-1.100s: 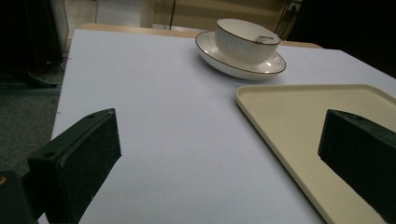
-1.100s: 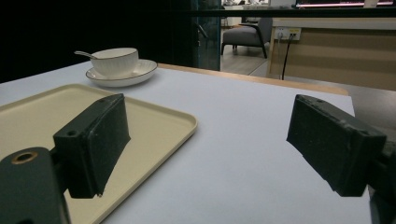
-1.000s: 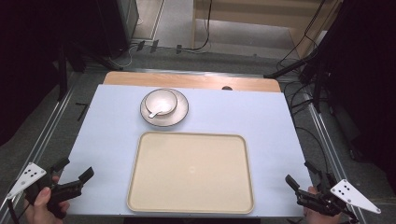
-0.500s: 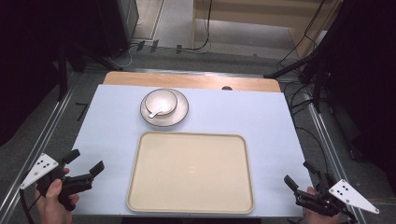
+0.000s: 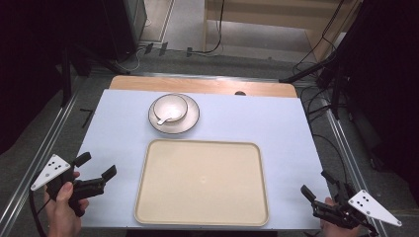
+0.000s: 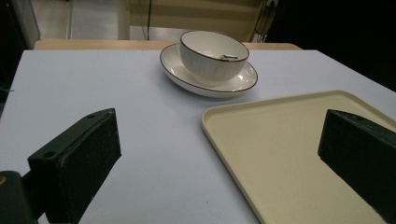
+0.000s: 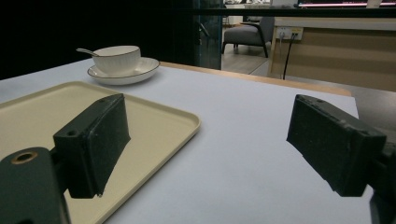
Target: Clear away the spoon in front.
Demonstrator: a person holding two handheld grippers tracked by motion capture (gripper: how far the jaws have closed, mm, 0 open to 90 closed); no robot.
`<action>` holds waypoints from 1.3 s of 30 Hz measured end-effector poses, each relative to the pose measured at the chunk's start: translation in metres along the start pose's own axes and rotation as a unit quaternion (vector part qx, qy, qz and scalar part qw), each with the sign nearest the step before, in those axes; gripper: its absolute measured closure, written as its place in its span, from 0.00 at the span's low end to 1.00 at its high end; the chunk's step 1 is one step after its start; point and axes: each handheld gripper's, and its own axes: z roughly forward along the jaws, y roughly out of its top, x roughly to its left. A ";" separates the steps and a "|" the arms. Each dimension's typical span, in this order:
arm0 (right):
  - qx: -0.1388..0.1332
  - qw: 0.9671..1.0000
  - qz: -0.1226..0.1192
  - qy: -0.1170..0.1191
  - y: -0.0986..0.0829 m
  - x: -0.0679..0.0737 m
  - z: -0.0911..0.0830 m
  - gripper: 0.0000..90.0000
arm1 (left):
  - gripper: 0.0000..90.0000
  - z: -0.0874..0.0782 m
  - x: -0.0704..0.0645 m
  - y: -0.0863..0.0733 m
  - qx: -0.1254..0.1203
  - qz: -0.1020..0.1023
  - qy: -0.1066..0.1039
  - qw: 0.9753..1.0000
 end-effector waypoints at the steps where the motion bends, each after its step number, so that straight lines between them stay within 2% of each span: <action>1: 0.001 1.000 0.002 0.001 0.000 0.000 0.000 0.14 | 0.00 0.001 -0.001 0.001 0.001 0.001 -0.002 1.000; 9: 0.001 1.000 0.002 0.002 0.000 0.000 0.000 0.14 | 0.00 0.012 -0.006 0.007 0.004 0.004 -0.008 1.000; 16: 0.000 1.000 0.002 0.003 0.000 0.001 0.001 0.14 | 0.00 0.028 -0.011 0.015 0.008 0.010 -0.015 1.000; 27: -0.001 1.000 -0.001 0.004 0.001 0.000 0.001 0.14 | 0.00 0.053 -0.014 0.039 0.010 0.018 -0.016 1.000; 33: -0.001 1.000 -0.003 0.004 0.001 0.000 0.001 0.14 | 0.00 0.066 -0.016 0.047 0.010 0.013 -0.020 1.000; 39: -0.001 1.000 -0.002 0.005 0.001 0.000 0.001 0.14 | 0.00 0.080 -0.020 0.053 0.017 0.018 -0.021 0.999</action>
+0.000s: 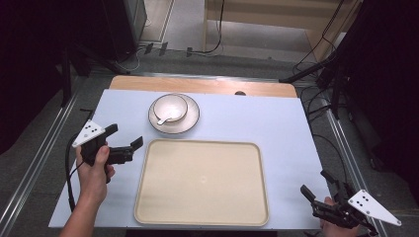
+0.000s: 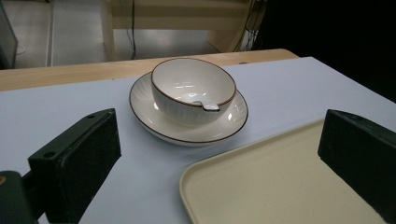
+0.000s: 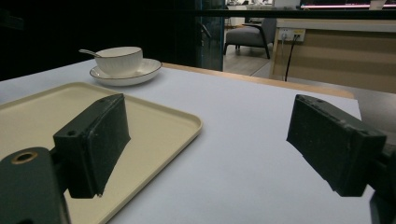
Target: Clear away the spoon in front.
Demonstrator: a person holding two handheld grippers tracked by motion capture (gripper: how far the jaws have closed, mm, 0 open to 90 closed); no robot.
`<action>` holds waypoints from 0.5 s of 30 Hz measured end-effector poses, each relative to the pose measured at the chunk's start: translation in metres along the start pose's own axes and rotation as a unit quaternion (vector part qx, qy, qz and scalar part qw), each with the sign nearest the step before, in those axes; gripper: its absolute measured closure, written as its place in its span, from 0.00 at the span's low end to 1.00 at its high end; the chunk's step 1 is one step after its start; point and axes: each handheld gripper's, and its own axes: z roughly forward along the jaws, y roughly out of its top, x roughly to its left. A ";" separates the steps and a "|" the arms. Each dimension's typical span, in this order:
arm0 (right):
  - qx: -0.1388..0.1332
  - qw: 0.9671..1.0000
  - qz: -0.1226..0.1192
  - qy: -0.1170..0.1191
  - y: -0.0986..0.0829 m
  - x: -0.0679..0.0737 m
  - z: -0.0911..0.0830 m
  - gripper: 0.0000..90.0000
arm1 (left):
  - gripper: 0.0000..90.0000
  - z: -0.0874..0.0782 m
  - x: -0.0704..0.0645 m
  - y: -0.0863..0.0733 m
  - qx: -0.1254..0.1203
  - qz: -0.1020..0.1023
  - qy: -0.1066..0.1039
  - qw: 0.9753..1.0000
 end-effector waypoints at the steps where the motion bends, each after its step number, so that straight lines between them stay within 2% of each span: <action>1: 0.000 1.000 0.000 0.000 0.000 0.000 0.000 0.14 | 0.00 0.002 0.000 0.001 0.001 0.000 -0.001 1.000; 9: 0.000 1.000 0.001 0.002 0.000 0.000 0.000 0.14 | 0.00 0.018 0.002 0.004 0.001 -0.016 -0.001 1.000; 11: 0.000 1.000 0.000 0.002 0.000 0.000 0.000 0.14 | 0.00 0.022 0.002 0.005 0.003 -0.015 0.005 1.000; 15: 0.001 1.000 0.000 0.002 0.000 0.000 0.000 0.14 | 0.00 0.030 0.004 0.005 0.009 -0.016 0.005 1.000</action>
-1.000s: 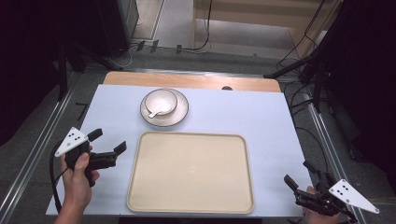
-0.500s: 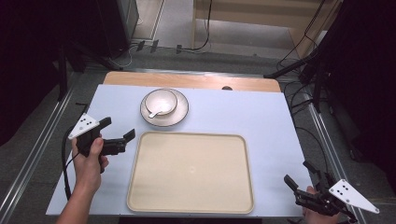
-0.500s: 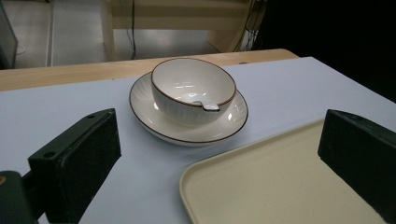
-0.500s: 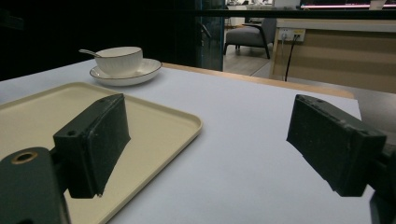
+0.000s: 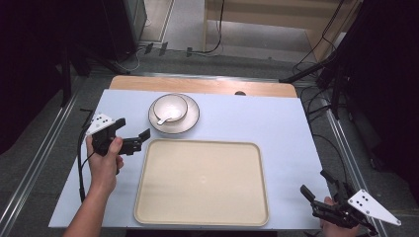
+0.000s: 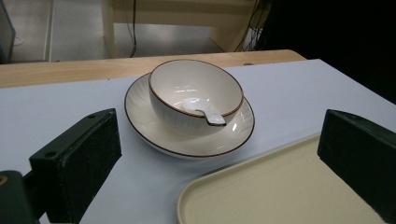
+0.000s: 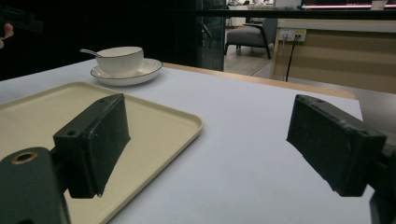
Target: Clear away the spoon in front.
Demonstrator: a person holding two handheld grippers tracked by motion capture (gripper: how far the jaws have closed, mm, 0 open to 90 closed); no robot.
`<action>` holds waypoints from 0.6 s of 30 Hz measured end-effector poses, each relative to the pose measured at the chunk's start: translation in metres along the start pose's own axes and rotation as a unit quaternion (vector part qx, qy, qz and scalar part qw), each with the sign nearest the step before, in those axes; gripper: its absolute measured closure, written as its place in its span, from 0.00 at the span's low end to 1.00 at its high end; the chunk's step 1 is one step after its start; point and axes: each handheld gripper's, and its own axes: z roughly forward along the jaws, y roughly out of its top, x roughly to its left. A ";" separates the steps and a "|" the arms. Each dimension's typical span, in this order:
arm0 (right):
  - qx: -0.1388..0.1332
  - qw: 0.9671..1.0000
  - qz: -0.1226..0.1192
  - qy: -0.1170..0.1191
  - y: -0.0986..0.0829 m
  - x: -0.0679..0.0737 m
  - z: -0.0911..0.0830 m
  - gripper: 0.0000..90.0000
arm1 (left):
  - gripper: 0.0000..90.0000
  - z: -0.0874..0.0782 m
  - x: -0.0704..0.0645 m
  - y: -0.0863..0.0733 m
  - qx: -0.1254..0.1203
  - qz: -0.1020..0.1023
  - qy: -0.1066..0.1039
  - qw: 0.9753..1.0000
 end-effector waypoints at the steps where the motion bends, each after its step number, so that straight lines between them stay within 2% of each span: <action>1: 0.000 1.000 0.000 0.000 0.000 0.000 0.000 0.14 | 0.00 0.002 0.000 0.000 0.001 -0.001 0.000 1.000; 5: -0.001 1.000 -0.001 0.001 0.000 0.000 0.000 0.14 | 0.01 0.011 0.002 0.002 0.008 0.000 -0.004 1.000; 9: 0.000 1.000 0.001 0.001 0.000 0.000 0.000 0.14 | 0.07 0.020 0.004 0.003 0.012 -0.011 0.000 1.000; 15: 0.000 1.000 0.002 0.001 0.000 0.000 0.000 0.14 | 0.15 0.034 0.000 0.006 0.024 -0.018 0.026 0.999; 18: 0.000 1.000 0.002 0.001 0.000 0.000 0.000 0.14 | 0.16 0.040 -0.002 0.007 0.030 -0.020 0.028 0.999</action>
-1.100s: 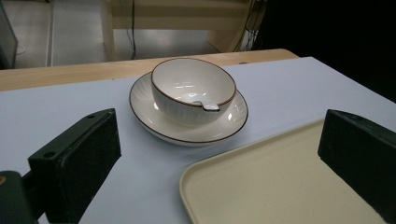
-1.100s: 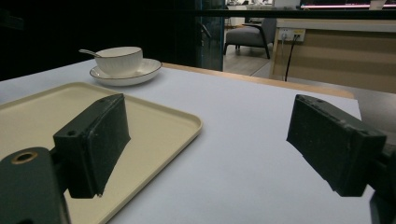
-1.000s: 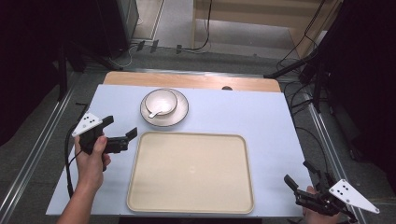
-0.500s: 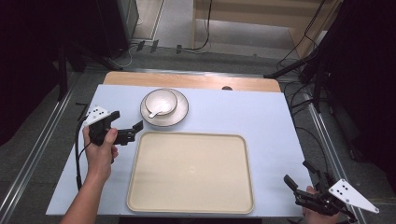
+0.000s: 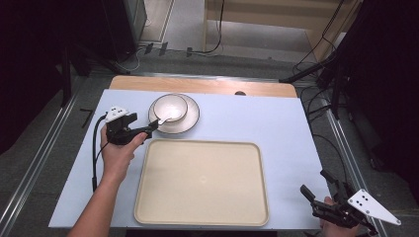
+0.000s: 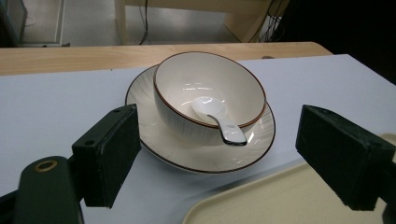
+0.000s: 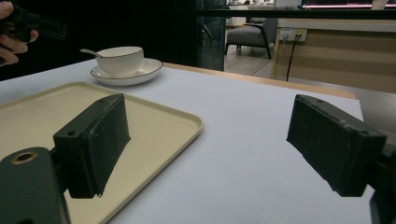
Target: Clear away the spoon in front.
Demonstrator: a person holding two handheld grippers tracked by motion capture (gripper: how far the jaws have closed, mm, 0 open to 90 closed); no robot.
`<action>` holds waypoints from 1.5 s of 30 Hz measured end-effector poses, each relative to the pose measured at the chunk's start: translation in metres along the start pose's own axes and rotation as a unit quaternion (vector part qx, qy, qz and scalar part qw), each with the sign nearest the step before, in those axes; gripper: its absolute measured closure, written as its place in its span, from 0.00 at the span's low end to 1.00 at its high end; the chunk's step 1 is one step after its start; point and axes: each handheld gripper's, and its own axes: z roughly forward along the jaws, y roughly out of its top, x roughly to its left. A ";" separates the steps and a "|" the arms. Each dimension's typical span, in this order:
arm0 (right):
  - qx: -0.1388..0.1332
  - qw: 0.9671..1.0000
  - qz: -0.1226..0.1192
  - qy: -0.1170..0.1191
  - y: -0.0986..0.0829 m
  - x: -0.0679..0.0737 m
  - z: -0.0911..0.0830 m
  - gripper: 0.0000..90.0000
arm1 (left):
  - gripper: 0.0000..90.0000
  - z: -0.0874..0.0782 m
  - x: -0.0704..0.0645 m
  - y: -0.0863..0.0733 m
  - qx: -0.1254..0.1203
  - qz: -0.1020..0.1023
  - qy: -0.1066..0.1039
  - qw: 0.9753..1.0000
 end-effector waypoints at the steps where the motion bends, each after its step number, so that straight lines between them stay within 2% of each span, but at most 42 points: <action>1: 0.000 1.000 -0.001 0.000 0.000 0.000 0.000 0.14 | 0.17 0.003 -0.001 0.000 0.005 -0.002 -0.001 1.000; 8: -0.001 1.000 0.000 0.001 0.000 0.000 0.000 0.14 | 0.24 0.023 -0.008 0.001 0.026 -0.006 0.007 1.000; 10: -0.001 1.000 0.000 0.002 0.000 0.000 0.000 0.14 | 0.27 0.027 -0.008 0.001 0.030 -0.013 0.004 0.999; 13: -0.001 1.000 0.001 0.002 0.000 0.000 0.000 0.14 | 0.41 0.030 -0.007 0.001 0.034 -0.022 -0.004 0.999; 17: 0.000 1.000 -0.002 0.003 0.000 0.000 0.001 0.14 | 0.50 0.037 -0.005 0.001 0.043 -0.041 -0.002 0.998; 20: 0.001 1.000 -0.003 0.004 0.000 0.001 0.001 0.14 | 0.56 0.040 -0.003 0.002 0.042 -0.052 -0.002 0.998; 22: 0.001 1.000 -0.002 0.004 0.000 0.001 0.001 0.14 | 0.57 0.041 -0.003 0.002 0.046 -0.056 0.003 0.997; 27: 0.001 1.000 -0.002 0.004 0.000 0.000 0.002 0.14 | 0.60 0.045 -0.003 0.003 0.050 -0.065 -0.001 0.997; 30: 0.002 1.000 -0.002 0.004 0.000 0.000 0.002 0.14 | 0.64 0.048 -0.002 0.003 0.061 -0.087 0.000 0.994; 35: 0.001 1.000 -0.003 0.004 0.000 0.000 0.002 0.14 | 0.67 0.051 -0.003 0.002 0.070 -0.099 -0.004 0.993; 39: 0.000 1.000 -0.005 0.003 0.000 0.000 0.002 0.14 | 0.76 0.052 -0.003 0.001 0.072 -0.115 -0.014 0.991; 42: 0.001 1.000 -0.002 0.004 0.000 0.000 0.002 0.14 | 0.82 0.052 -0.002 0.000 0.071 -0.120 -0.018 0.990; 45: 0.002 1.000 -0.001 0.005 0.000 0.000 0.002 0.14 | 0.87 0.052 -0.002 0.000 0.073 -0.117 -0.018 0.990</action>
